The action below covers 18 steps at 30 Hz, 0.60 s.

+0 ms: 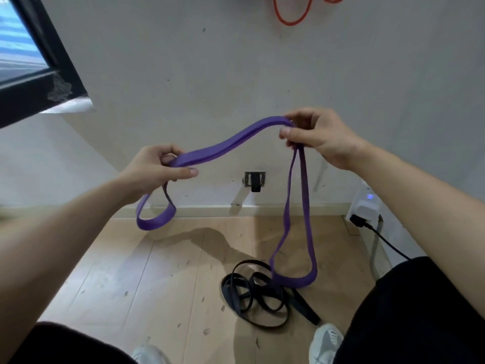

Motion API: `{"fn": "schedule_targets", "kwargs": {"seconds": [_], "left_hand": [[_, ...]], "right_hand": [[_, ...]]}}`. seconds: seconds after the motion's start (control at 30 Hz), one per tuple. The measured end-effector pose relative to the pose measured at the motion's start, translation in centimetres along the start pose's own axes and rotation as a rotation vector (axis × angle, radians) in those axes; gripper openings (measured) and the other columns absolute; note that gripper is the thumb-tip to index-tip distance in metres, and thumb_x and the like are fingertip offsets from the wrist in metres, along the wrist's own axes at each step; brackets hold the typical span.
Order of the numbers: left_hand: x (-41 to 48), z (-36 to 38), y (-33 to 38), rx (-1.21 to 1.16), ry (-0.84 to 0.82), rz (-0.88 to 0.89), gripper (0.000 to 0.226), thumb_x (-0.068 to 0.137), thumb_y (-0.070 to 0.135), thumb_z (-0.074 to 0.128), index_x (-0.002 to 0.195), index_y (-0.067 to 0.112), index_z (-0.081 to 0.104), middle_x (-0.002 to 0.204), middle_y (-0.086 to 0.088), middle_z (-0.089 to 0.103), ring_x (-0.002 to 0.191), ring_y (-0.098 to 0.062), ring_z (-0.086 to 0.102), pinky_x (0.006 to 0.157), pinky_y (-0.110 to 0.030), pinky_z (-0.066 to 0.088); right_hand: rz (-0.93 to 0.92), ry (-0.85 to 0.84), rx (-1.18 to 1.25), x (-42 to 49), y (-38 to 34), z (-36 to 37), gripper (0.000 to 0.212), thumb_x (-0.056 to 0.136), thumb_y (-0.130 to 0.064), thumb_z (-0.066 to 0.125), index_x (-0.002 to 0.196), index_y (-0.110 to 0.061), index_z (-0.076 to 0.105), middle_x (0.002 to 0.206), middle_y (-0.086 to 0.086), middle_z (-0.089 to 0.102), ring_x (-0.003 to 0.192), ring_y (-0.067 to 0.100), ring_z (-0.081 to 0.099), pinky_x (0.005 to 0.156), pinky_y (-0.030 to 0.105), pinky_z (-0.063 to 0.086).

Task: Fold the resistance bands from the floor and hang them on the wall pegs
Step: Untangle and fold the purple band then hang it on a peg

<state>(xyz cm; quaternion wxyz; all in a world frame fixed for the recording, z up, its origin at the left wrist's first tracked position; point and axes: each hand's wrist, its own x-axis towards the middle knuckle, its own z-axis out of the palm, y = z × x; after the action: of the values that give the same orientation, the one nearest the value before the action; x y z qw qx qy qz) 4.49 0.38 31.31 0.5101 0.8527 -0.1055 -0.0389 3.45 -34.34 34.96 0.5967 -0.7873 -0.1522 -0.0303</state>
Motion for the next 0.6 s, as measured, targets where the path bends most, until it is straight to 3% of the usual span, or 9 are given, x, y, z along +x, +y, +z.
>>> {"fn": "schedule_targets", "kwargs": {"seconds": [0.13, 0.27, 0.33, 0.47, 0.6], "left_hand": [[0.0, 0.9, -0.2, 0.059, -0.136, -0.010, 0.067, 0.043, 0.051, 0.095, 0.093, 0.012, 0.070, 0.076, -0.002, 0.069, 0.071, -0.015, 0.064, 0.068, -0.030, 0.053], [0.1, 2.2, 0.5, 0.040, -0.211, 0.004, 0.039, 0.068, 0.017, 0.091, 0.100, 0.009, 0.069, 0.072, 0.009, 0.071, 0.071, -0.010, 0.067, 0.075, -0.032, 0.053], [-0.1, 3.0, 1.2, 0.005, -0.231, 0.012, 0.042, 0.065, 0.021, 0.092, 0.098, 0.012, 0.069, 0.072, 0.011, 0.071, 0.073, -0.009, 0.068, 0.081, -0.036, 0.056], [-0.4, 4.4, 3.3, -0.124, -0.229, 0.081, 0.047, 0.062, 0.027, 0.092, 0.100, 0.013, 0.067, 0.070, 0.006, 0.067, 0.074, -0.013, 0.068, 0.080, -0.030, 0.055], [-0.8, 5.8, 5.1, -0.275, -0.233, 0.149, 0.038, 0.072, 0.021, 0.087, 0.103, 0.011, 0.067, 0.074, 0.004, 0.064, 0.070, -0.009, 0.064, 0.072, -0.021, 0.053]], "right_hand": [[-0.177, 0.053, 0.069, 0.2, -2.7, 1.1, 0.020, 0.084, -0.026, 0.075, 0.103, -0.024, 0.071, 0.078, -0.010, 0.067, 0.069, 0.013, 0.060, 0.074, 0.031, 0.055], [-0.252, 0.075, 0.058, 0.3, -4.1, 2.1, 0.015, 0.094, -0.018, 0.067, 0.109, -0.021, 0.067, 0.074, -0.013, 0.062, 0.062, 0.011, 0.052, 0.065, 0.030, 0.051], [-0.238, 0.061, 0.035, 0.1, -4.2, 2.6, 0.021, 0.094, -0.017, 0.068, 0.115, -0.016, 0.067, 0.076, -0.012, 0.062, 0.063, 0.011, 0.052, 0.064, 0.029, 0.048], [-0.195, -0.011, -0.099, -0.4, -3.7, 3.7, 0.029, 0.091, -0.014, 0.071, 0.120, -0.011, 0.067, 0.087, -0.013, 0.069, 0.075, -0.002, 0.062, 0.072, 0.015, 0.049], [-0.149, -0.107, -0.235, -0.7, -2.8, 4.6, 0.033, 0.086, -0.019, 0.076, 0.118, -0.018, 0.067, 0.104, 0.002, 0.073, 0.098, 0.016, 0.070, 0.090, 0.029, 0.057]]}}
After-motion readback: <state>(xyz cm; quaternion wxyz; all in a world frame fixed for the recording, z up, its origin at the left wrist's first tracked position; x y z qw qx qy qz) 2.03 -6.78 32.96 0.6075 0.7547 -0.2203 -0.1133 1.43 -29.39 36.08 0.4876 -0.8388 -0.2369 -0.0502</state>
